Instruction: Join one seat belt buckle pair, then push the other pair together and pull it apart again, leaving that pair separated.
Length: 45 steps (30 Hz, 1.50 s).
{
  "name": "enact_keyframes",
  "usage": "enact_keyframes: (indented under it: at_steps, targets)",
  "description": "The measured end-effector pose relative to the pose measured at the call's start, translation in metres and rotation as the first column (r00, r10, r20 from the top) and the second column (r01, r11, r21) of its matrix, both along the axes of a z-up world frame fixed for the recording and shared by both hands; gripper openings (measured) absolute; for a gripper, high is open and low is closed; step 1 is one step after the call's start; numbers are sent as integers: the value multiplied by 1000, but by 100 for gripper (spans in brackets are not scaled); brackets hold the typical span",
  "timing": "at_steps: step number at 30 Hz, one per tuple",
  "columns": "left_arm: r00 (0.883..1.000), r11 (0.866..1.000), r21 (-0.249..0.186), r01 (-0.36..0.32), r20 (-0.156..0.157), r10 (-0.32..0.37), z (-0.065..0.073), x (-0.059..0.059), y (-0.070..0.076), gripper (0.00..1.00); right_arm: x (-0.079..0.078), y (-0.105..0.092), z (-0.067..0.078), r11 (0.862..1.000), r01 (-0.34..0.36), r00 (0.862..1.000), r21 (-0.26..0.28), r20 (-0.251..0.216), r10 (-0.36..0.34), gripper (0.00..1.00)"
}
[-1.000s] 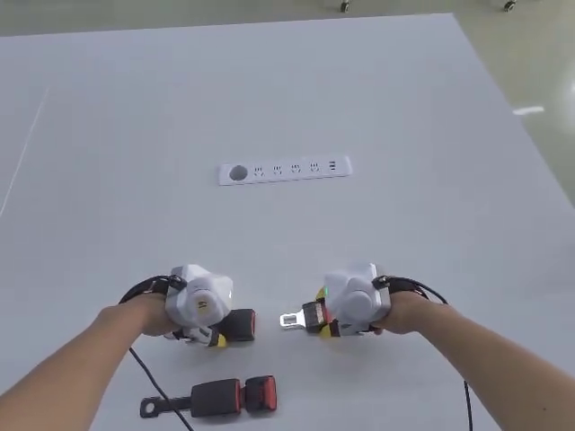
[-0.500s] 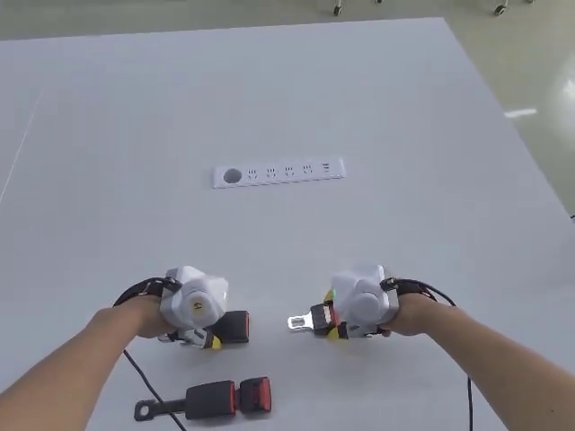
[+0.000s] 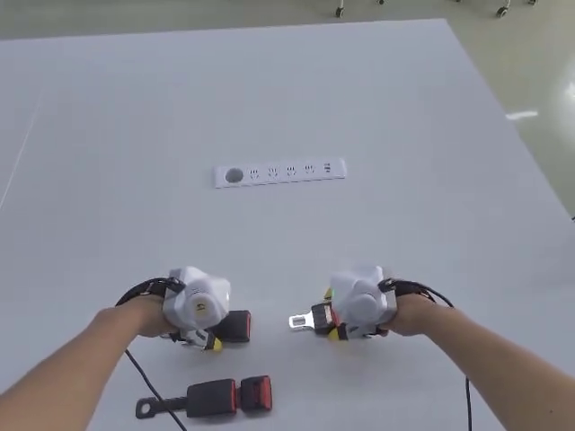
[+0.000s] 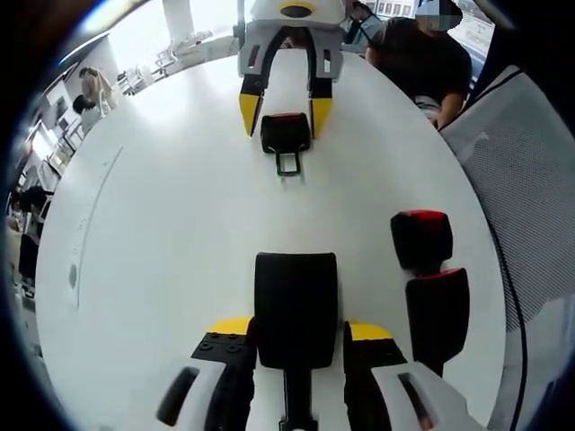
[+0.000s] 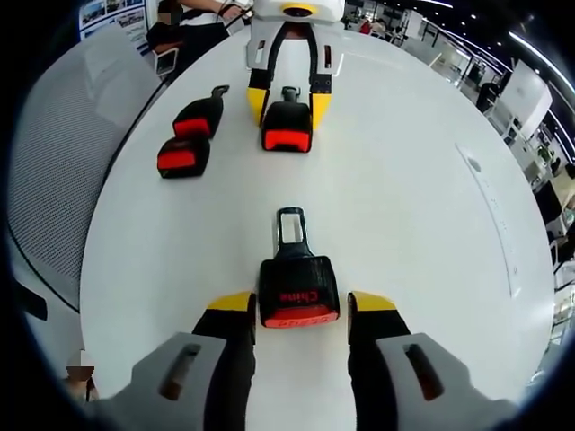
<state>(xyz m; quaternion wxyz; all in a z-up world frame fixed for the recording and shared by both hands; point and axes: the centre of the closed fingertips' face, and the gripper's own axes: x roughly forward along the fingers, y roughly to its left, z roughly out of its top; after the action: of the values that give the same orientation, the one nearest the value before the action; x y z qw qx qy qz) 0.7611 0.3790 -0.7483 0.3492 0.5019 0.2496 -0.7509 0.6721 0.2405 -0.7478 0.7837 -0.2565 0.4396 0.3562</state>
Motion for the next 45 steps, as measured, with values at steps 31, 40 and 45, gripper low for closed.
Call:
enact_keyframes:
  at_steps: [31, 40, 45]
  targets:
    - [954, 948, -106, -300, -40, 297, 28, 20, 68, 54, -43, -12, 29, 999, 45, 997, -17, 63, -44, 53]
    - [889, 857, -236, -458, -137, 438, 47, 14, 97, 57, -63, -4, 36, 997, 80, 991, 22, 105, -82, 57]
    - [840, 783, -303, -543, -213, 500, 58, 2, 113, 60, -73, 0, 42, 987, 142, 978, 73, 143, -151, 60]
